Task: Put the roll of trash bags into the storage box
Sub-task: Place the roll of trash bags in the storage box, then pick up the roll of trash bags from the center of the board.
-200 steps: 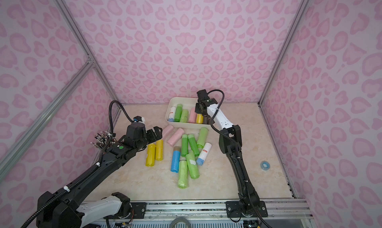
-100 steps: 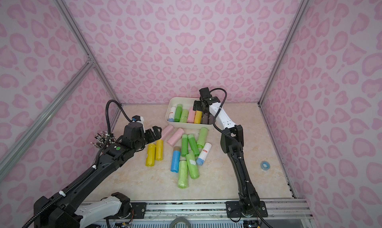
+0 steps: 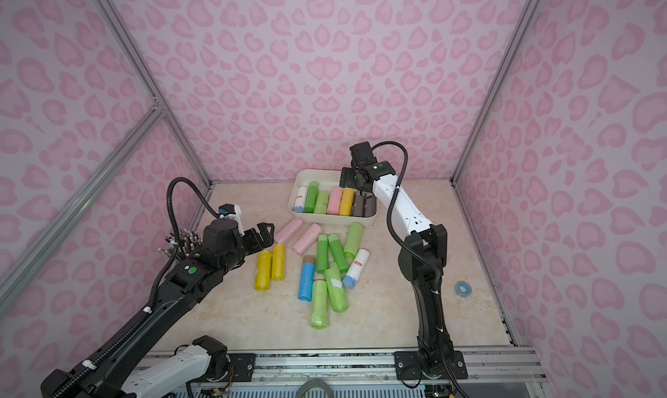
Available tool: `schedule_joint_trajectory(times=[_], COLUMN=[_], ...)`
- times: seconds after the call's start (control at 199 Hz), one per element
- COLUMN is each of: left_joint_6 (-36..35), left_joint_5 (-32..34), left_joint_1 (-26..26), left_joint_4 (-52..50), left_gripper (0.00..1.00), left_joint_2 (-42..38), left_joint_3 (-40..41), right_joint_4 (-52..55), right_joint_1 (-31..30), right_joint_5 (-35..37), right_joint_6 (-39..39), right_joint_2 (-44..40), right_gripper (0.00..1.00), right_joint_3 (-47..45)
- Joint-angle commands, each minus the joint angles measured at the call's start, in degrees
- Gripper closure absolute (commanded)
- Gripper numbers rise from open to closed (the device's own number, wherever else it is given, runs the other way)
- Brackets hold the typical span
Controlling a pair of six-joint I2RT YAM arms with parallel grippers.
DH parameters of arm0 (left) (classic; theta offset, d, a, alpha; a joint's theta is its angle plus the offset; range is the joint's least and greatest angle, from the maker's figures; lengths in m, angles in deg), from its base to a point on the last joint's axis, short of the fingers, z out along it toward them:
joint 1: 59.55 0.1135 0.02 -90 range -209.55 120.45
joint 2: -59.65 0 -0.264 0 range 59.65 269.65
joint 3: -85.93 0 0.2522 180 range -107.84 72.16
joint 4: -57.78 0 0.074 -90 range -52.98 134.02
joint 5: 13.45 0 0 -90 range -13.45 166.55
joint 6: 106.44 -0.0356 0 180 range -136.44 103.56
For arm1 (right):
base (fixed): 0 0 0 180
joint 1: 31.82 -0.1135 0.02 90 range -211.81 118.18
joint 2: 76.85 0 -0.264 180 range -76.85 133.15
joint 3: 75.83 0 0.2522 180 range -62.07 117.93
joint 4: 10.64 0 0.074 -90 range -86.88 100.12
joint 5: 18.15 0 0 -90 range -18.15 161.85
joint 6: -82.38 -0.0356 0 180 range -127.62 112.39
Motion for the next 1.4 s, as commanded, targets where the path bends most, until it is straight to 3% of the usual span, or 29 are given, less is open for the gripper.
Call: schedule_joint_trajectory(times=[0.0,0.171,0.378,0.74,0.997,1.198,1.4], left_joint_6=[-0.8,0.1,1.9,-1.0,0.7,3.0,5.4], left_joint_5=[2.1,2.7,-1.9,-6.8,-9.5,-5.1,0.2], left_joint_1=[0.1,0.1,0.1,0.0,0.0,0.0,1.6], left_joint_4=[-0.4,0.0,6.6,5.0,4.5,7.0,6.3], left_gripper=[0.00,0.00,0.00,0.00,0.00,0.00,0.00], left_joint_2=[-1.9,-6.0,-11.8,-7.1,-6.4,-4.2,3.2], left_joint_3=[0.9,3.5,9.6,12.0,14.5,18.2,17.8], right_joint_4=[0.2,-3.3,-11.3,-12.7,-6.8,-6.4,-6.5], right_joint_1=[-0.1,-0.5,-0.8,-0.5,-0.4,-0.1,0.1], right_joint_5=[1.3,3.6,4.6,3.1,6.6,0.6,-3.5], right_joint_6=[1.2,2.4,4.6,-0.5,0.1,-0.1,-1.4], right_joint_2=[-4.6,-16.5,-33.4,-53.3,-56.9,-57.4,-57.6], right_gripper=[0.10,0.11,0.11,0.11,0.10,0.11,0.11], right_joint_3=[-5.0,-18.6,-39.2,-60.9,-64.5,-64.9,-65.4])
